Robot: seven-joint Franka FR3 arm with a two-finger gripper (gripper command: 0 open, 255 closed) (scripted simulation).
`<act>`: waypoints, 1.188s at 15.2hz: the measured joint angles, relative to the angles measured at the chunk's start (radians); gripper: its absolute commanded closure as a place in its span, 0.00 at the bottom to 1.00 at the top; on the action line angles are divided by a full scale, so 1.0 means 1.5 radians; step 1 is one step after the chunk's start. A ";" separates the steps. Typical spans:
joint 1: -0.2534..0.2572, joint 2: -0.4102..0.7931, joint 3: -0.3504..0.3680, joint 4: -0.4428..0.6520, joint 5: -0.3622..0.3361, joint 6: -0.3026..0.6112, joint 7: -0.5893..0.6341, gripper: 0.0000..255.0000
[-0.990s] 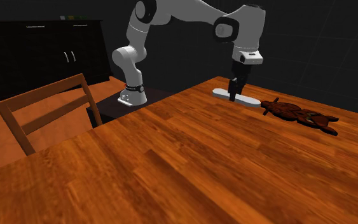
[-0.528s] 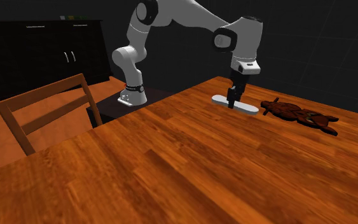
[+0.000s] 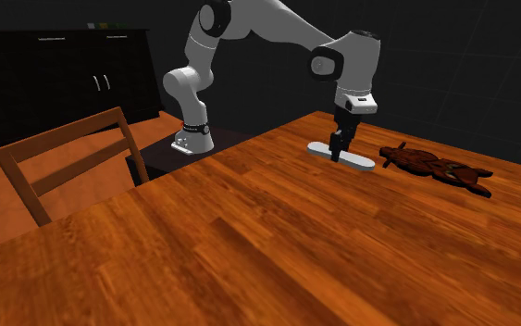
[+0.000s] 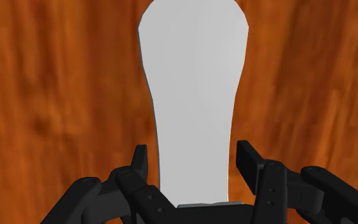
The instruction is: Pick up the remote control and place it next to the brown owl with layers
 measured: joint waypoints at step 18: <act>-0.001 -0.025 -0.004 0.047 -0.006 -0.071 0.004 0.00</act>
